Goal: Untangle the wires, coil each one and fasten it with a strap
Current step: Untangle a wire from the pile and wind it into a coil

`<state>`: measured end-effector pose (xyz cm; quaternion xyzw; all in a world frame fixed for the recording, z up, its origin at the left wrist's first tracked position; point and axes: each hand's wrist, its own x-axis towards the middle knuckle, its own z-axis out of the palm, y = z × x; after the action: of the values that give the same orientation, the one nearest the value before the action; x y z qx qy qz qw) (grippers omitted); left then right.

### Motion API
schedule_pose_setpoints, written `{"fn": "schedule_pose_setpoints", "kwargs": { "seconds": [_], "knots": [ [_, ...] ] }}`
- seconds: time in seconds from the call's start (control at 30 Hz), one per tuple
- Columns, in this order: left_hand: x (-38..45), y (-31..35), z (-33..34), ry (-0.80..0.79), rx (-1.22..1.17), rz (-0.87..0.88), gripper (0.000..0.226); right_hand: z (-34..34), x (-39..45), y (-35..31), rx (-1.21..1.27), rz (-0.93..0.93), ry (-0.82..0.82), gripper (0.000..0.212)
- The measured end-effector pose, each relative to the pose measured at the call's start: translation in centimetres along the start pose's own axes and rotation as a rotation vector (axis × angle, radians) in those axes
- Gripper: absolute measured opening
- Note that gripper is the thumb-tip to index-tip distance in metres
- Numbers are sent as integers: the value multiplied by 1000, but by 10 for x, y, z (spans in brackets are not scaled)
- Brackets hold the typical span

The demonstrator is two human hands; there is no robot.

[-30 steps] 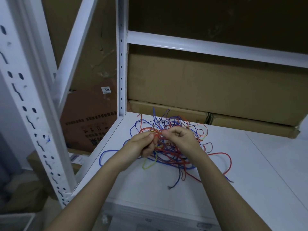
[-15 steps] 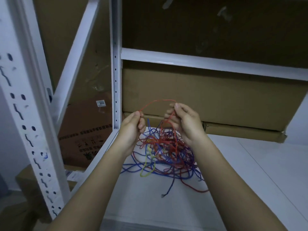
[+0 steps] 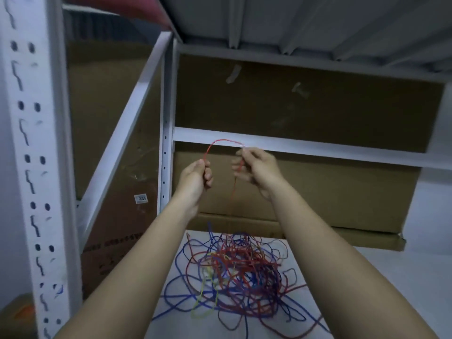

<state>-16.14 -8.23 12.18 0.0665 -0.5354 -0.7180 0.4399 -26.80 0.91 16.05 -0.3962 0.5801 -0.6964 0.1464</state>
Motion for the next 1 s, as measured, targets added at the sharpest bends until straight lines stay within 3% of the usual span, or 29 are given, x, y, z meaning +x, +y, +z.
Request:
{"fn": "schedule_pose_setpoints", "kwargs": {
  "seconds": [0.13, 0.23, 0.37, 0.47, 0.57, 0.67, 0.83, 1.0],
  "knots": [
    [5, 19, 6, -105, 39, 54, 29, 3, 11, -47, 216, -335, 101, 21],
    [-1, 20, 7, -141, 83, 84, 27, 9, 6, -36, 208, -360, 202, 21],
    [-9, 15, 3, -193, -98, -7, 25, 6, 9, 3, -118, -246, 276, 20],
    [-12, 15, -1, -280, -279, -29, 24, 1, 9, 30, -409, -136, 100, 18],
    [-16, 12, -5, -216, -333, 1, 21, 3, -5, 63, -763, -133, -79, 20],
    [-20, 2, -11, -144, -279, 19, 20, 9, -29, 84, -1086, -275, -127, 23],
    [-25, -22, -24, -124, 12, 80, 20, 9, -71, 101, -1075, -486, -162, 26],
    [-36, -57, -41, -195, 418, 117, 17, 6, -112, 115, -1003, -744, -57, 15]
  ]
}}
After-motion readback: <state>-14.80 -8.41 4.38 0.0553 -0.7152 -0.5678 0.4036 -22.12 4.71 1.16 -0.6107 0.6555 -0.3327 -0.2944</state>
